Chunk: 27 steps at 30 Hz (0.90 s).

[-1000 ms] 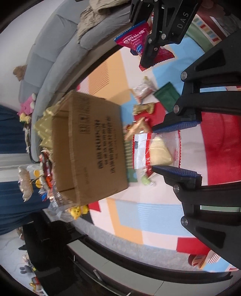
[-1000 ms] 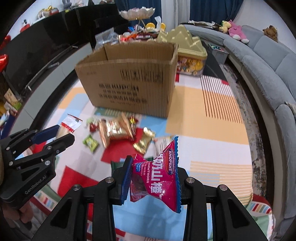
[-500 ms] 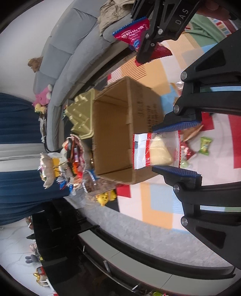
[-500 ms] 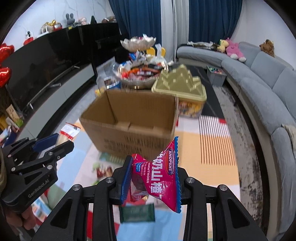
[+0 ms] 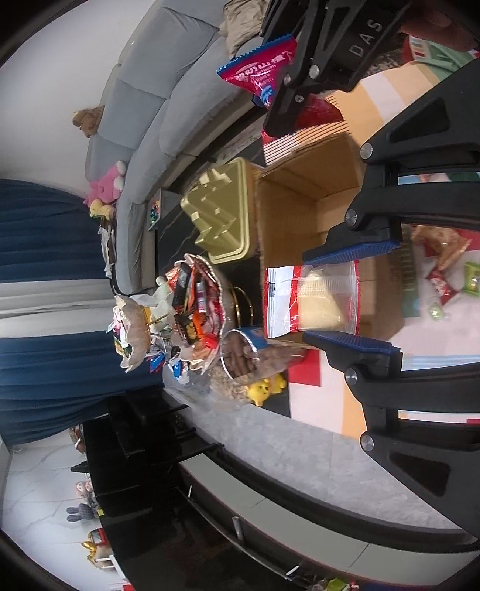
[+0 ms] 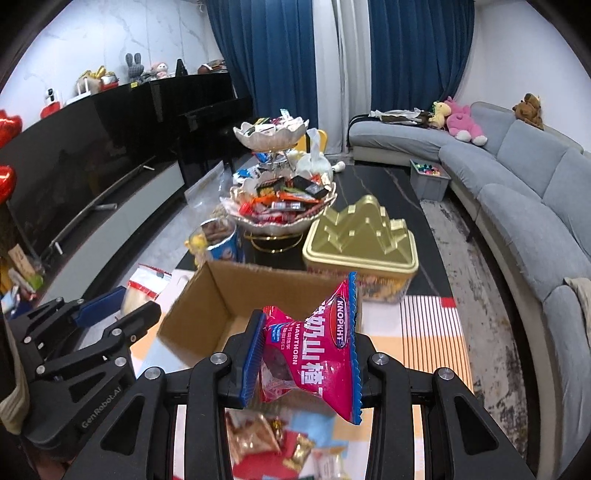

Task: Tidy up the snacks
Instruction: 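Carry both packets over the cardboard box and open both tools to drop them, then withdraw both tools from the box back toward the remaining snacks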

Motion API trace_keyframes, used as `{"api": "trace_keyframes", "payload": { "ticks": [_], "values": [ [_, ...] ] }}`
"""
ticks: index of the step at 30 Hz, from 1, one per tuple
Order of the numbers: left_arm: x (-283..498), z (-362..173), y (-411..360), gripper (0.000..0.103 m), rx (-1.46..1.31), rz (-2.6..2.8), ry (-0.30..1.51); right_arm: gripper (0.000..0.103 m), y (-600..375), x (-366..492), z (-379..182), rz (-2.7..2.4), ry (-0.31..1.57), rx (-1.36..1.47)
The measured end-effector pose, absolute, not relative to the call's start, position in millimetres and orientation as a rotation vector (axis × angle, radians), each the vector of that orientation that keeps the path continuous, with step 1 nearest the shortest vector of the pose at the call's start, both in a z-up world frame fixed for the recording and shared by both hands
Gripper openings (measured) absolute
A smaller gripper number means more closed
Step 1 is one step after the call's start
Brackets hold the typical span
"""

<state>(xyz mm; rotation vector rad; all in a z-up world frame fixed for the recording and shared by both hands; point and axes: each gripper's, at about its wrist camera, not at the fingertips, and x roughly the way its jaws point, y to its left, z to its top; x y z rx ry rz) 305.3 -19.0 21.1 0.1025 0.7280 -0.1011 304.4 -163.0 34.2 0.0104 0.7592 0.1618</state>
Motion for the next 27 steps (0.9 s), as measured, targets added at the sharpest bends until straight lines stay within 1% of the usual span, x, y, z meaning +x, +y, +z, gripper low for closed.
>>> {"api": "trace_keyframes", "payload": {
  "ticks": [7, 15, 17, 19, 20, 21, 22, 23, 24, 25, 26, 27],
  "values": [
    [341, 15, -25, 0.035, 0.111, -0.093, 0.729, 0.038, -163, 339, 25, 0.153, 0.790, 0.037],
    [358, 2, -21, 0.036, 0.093, -0.092, 0.759, 0.038, -155, 362, 12, 0.158, 0.813, 0.014],
    [360, -1, -20, 0.039, 0.093, -0.091, 0.765, 0.039, -154, 365, 11, 0.166, 0.812, 0.014],
    [361, -2, -19, 0.049, 0.089, -0.092, 0.766, 0.040, -153, 367, 11, 0.173, 0.811, 0.012],
    [361, -1, -19, 0.053, 0.090, -0.087, 0.761, 0.041, -152, 368, 12, 0.180, 0.812, 0.012],
    [361, -1, -18, 0.059, 0.091, -0.082, 0.757, 0.047, -152, 368, 13, 0.184, 0.810, 0.011],
    [361, -1, -17, 0.061, 0.090, -0.076, 0.752, 0.052, -152, 368, 14, 0.181, 0.804, 0.008],
    [361, -1, -16, 0.063, 0.088, -0.073, 0.751, 0.060, -152, 368, 15, 0.175, 0.797, 0.005],
    [360, 0, -14, 0.068, 0.083, -0.069, 0.750, 0.070, -153, 366, 17, 0.161, 0.786, 0.000],
    [360, 1, -12, 0.072, 0.078, -0.061, 0.748, 0.074, -153, 365, 18, 0.151, 0.776, -0.004],
    [359, 2, -10, 0.073, 0.074, -0.056, 0.743, 0.079, -153, 364, 20, 0.142, 0.767, -0.007],
    [357, 4, -8, 0.076, 0.070, -0.050, 0.739, 0.080, -154, 362, 22, 0.134, 0.754, -0.008]
  ]
}}
